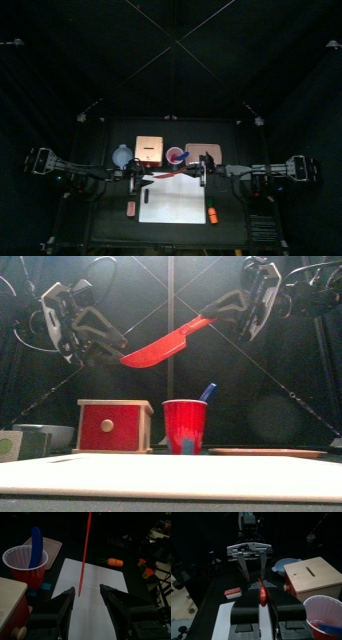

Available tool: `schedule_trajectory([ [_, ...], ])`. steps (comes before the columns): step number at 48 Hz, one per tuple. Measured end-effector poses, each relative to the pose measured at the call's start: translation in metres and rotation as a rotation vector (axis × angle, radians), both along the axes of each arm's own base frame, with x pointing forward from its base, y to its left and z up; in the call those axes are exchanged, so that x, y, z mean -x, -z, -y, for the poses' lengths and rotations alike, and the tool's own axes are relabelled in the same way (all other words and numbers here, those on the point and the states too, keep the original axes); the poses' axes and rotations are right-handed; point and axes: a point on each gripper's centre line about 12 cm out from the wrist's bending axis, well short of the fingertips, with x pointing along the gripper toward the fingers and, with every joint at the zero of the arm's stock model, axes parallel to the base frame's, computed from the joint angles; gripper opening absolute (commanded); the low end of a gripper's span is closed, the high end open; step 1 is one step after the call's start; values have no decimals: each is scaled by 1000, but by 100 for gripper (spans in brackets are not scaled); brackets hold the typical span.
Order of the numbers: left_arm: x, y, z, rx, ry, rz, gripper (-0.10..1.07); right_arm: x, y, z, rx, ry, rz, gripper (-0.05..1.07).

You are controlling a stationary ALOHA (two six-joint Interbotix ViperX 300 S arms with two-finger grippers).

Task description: Grab carrot and break it apart

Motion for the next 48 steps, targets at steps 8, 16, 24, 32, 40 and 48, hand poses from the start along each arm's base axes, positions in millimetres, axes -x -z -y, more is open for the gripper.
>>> schedule_trajectory([
  [8,-10,12,-4,-3,-14,-28,81,0,-1,1,2,2,1,41],
  [16,-15,14,-7,-5,-26,-23,76,-1,0,0,1,-1,-2,41],
  [24,-15,14,-8,-7,-29,-20,67,-3,4,-1,0,-3,-12,41],
  [32,-15,14,-8,-7,-30,-20,56,-4,6,-1,-2,-5,-21,41],
  [40,-15,15,-8,-16,-24,-23,46,-8,6,0,-15,0,-22,41],
  [48,-15,14,-8,-16,-26,-19,45,-15,10,0,-54,13,-76,40],
])
